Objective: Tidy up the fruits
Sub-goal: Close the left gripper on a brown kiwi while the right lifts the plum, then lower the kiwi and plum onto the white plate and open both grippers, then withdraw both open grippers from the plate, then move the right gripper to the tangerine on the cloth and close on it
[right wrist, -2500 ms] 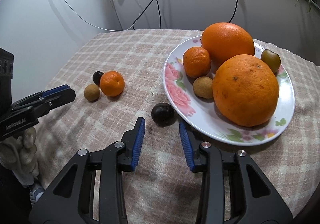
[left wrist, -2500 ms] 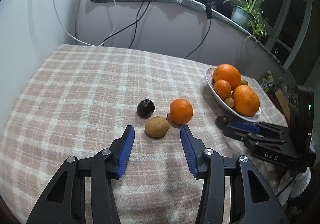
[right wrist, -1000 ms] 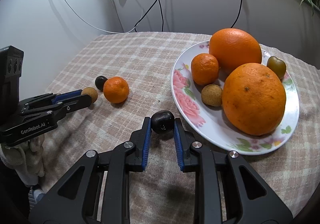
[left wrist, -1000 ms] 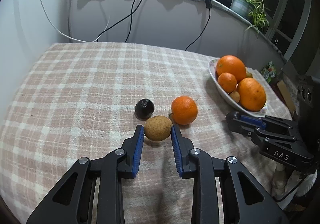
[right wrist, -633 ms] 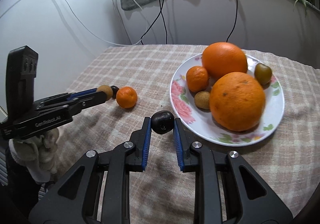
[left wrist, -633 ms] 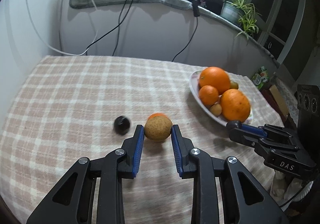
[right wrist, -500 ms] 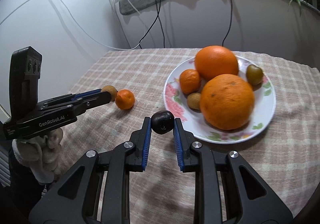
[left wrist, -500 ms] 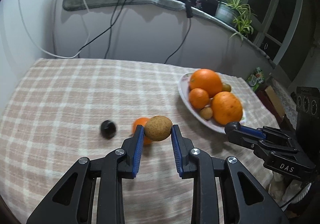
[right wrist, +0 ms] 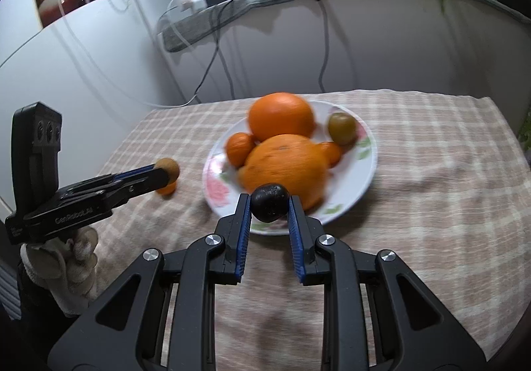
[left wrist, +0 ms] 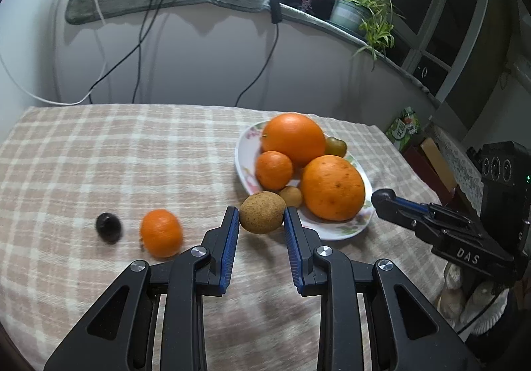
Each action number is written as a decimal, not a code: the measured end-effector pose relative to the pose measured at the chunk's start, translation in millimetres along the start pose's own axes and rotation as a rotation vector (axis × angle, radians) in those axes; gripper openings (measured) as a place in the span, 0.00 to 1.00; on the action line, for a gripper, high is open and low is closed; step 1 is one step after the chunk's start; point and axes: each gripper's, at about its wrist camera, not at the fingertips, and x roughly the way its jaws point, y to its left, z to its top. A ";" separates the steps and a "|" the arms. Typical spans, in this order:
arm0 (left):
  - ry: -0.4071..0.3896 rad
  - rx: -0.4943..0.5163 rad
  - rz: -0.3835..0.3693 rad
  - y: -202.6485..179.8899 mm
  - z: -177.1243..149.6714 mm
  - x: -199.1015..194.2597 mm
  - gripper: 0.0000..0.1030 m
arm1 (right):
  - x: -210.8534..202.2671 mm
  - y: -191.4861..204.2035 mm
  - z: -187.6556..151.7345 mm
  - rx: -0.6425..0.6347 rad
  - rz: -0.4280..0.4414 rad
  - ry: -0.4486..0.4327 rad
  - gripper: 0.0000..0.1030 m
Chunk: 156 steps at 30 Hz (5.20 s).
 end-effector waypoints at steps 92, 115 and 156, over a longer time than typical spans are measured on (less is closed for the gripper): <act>0.018 0.063 0.076 -32.8 8.7 17.5 0.73 | 6.0 -39.1 27.0 -0.030 0.012 -0.033 0.84; -0.021 0.037 0.099 -9.8 6.5 -5.1 0.73 | 3.0 -7.3 33.3 -0.090 0.045 -0.039 0.84; 0.005 -0.138 0.148 103.3 -13.0 -28.5 0.41 | 77.0 117.3 25.5 -0.357 0.229 0.119 0.57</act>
